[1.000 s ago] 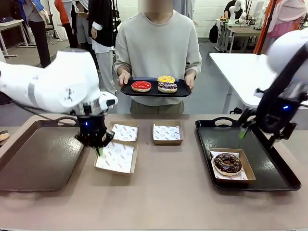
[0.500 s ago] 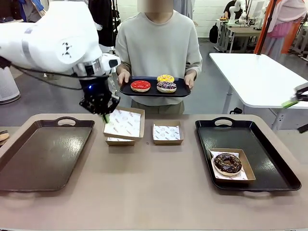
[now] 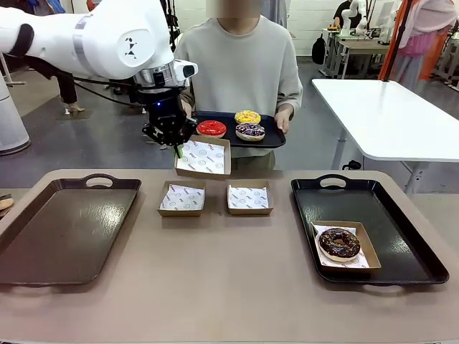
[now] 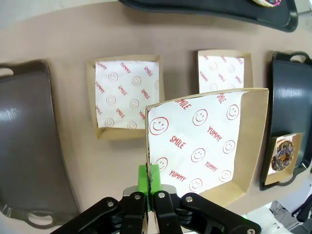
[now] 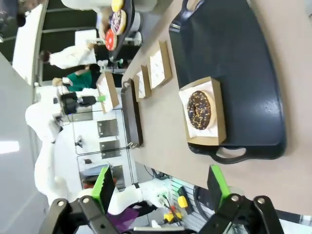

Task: Individually package the donuts and arrange them on the tray.
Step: Place the picked Paper togo box on the Handle tray while simultaneously picking up another Paper togo box from the table with the other hand.

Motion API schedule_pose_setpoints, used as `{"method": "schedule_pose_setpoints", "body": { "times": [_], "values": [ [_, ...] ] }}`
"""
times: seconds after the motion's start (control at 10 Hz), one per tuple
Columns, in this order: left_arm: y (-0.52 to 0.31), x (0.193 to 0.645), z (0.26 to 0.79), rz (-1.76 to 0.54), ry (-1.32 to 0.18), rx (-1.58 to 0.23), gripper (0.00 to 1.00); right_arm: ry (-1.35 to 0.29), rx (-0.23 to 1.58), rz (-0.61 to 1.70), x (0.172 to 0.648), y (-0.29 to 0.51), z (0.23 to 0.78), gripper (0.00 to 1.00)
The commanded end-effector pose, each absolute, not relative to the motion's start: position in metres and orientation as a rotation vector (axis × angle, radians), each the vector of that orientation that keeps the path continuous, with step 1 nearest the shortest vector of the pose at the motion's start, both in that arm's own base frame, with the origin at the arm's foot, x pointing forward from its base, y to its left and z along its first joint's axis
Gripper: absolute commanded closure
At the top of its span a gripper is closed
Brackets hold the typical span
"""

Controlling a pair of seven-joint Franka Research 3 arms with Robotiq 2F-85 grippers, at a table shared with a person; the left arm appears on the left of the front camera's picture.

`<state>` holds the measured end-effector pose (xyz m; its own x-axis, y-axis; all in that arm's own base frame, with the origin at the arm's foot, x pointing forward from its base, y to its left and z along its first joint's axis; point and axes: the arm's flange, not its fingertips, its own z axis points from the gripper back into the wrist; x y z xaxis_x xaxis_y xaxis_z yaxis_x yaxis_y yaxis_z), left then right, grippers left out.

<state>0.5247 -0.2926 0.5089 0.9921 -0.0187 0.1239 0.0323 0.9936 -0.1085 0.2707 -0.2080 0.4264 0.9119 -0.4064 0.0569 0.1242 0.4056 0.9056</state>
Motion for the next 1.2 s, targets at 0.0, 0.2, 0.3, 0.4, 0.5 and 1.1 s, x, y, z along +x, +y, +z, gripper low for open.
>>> {"method": "schedule_pose_setpoints", "body": {
  "times": [0.0, 0.2, 0.3, 0.4, 0.5, 1.1],
  "values": [
    [-0.306, 0.545, 0.513, -0.001, -0.106, -0.053, 1.0, -0.313, 1.141, -0.299, 0.262, -0.217, 0.405, 0.0],
    [-0.309, 0.562, 0.504, 0.007, -0.089, -0.03, 1.0, -0.356, 1.146, -0.276, 0.255, -0.223, 0.397, 0.0],
    [-0.309, 0.567, 0.499, 0.011, -0.082, -0.022, 1.0, -0.343, 1.153, -0.287, 0.256, -0.224, 0.394, 0.0],
    [-0.3, 0.552, 0.5, -0.023, -0.093, -0.066, 1.0, -0.325, 1.155, -0.31, 0.259, -0.225, 0.391, 0.0],
    [-0.3, 0.552, 0.5, -0.023, -0.093, -0.066, 1.0, -0.336, 1.159, -0.311, 0.265, -0.222, 0.392, 0.0],
    [-0.3, 0.552, 0.5, -0.023, -0.093, -0.066, 1.0, -0.321, 1.131, -0.307, 0.256, -0.222, 0.394, 0.0]
  ]
}}
